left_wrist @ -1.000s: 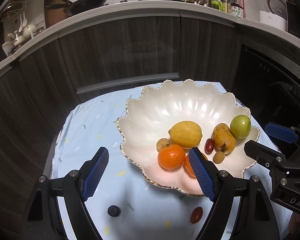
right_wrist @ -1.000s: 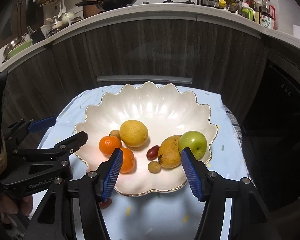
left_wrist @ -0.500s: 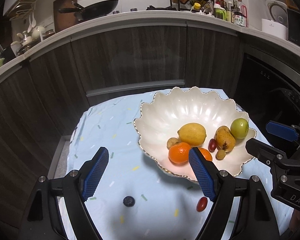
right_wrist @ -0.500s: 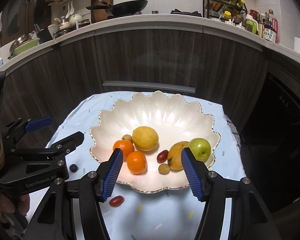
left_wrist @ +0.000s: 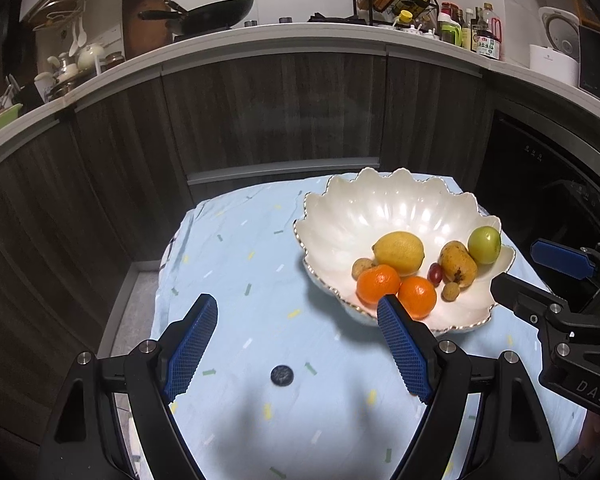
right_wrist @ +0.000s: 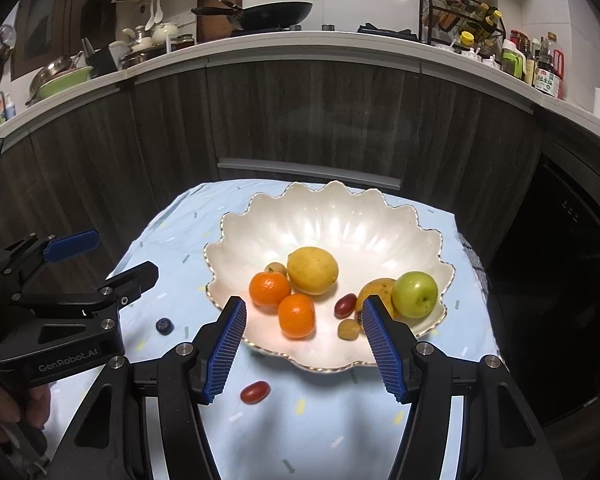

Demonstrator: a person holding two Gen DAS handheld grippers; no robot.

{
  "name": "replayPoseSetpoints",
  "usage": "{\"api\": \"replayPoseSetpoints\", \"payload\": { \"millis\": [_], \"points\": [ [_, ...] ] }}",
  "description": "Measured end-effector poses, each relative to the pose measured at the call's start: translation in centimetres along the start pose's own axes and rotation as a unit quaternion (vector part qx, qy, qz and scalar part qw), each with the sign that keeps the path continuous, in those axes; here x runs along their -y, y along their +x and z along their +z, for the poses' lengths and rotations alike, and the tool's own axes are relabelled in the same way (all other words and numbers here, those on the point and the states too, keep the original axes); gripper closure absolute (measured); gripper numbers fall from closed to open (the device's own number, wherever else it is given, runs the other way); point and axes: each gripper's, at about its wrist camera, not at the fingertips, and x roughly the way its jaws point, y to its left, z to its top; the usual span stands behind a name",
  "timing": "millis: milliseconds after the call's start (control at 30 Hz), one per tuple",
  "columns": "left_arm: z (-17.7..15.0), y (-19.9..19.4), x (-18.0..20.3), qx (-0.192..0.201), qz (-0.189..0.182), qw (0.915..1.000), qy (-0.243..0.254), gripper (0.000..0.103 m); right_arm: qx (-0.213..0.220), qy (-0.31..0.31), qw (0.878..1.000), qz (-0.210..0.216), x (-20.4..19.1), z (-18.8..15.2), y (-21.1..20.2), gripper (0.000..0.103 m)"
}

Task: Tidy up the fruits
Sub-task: 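Withdraw both tools from the bowl toward the red date and blueberry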

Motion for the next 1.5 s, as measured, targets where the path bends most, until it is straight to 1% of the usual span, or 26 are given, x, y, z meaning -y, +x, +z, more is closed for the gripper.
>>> {"api": "replayPoseSetpoints", "payload": {
  "millis": [333,700,1000,1233,1300,1333,1367,1500],
  "points": [
    [-1.7,0.0,-1.0,-0.012,0.008,0.9999,-0.002,0.021,-0.009,-0.01,1.0,0.004,-1.3,-1.1,0.4,0.042],
    [-3.2,1.4,-1.7,-0.022,0.01,0.9997,0.001,0.022,-0.018,-0.002,1.0,-0.003,-2.1,-2.6,1.5,0.042],
    [-4.5,3.3,-2.1,-0.037,0.009,0.9993,0.008,0.028,-0.029,0.001,1.0,-0.005,-2.7,-4.1,2.9,0.042],
    [-5.6,4.9,-2.5,-0.053,0.005,0.9986,0.01,0.032,-0.046,0.001,0.999,-0.004,-3.3,-5.4,4.5,0.042],
    [-5.9,5.4,-2.5,-0.059,0.003,0.9982,0.012,0.035,-0.053,0.002,0.999,-0.002,-3.4,-5.8,4.9,0.042],
    [-6.0,5.8,-2.4,-0.062,0.002,0.998,0.013,0.04,-0.056,0.002,0.998,-0.001,-3.5,-6.0,5.2,0.042],
    [-6.1,6.0,-2.5,-0.065,0.002,0.9978,0.014,0.042,-0.058,0.002,0.998,-0.001,-3.5,-6.1,5.4,0.042],
    [-6.4,7.0,-2.4,-0.073,-0.001,0.9972,0.014,0.042,-0.067,0.006,0.998,0.004,-3.5,-6.5,6.2,0.042]
  ]
}}
